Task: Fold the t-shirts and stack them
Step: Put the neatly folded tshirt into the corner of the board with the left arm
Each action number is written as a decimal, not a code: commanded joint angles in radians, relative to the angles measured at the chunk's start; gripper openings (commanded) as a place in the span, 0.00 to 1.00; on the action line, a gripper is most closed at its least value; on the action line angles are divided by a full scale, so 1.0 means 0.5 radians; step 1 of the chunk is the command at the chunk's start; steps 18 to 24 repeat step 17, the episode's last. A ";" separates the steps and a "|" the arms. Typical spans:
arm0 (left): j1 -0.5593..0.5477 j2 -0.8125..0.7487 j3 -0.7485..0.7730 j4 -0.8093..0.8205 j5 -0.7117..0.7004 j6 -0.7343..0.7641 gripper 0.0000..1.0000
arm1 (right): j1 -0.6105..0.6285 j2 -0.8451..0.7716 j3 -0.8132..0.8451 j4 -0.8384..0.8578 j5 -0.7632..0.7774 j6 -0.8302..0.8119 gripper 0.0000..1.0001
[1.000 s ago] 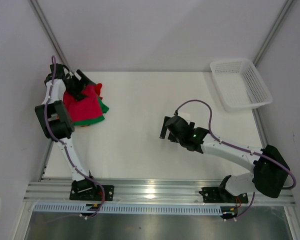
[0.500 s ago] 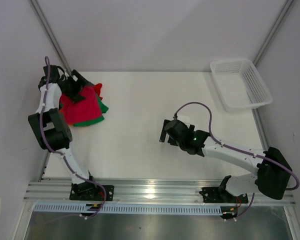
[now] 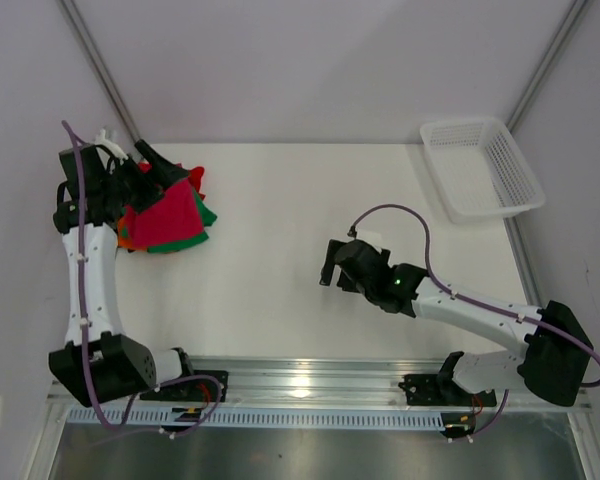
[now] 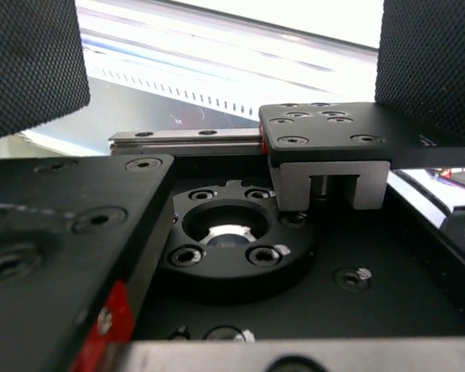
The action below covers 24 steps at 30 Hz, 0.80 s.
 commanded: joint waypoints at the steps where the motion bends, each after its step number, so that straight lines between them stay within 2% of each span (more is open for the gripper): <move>1: -0.025 -0.190 -0.103 -0.040 -0.112 0.121 0.98 | 0.017 0.027 0.009 0.151 -0.096 -0.077 0.99; 10: -0.028 -0.645 -0.302 -0.126 -0.176 0.183 0.98 | 0.011 0.183 0.119 0.218 -0.219 -0.264 0.99; 15: -0.025 -0.682 -0.303 -0.215 -0.314 0.189 0.93 | -0.002 0.223 0.132 0.267 -0.275 -0.304 0.99; 24: -0.028 -0.706 -0.336 -0.212 -0.324 0.189 0.95 | -0.011 0.223 0.129 0.277 -0.287 -0.316 0.99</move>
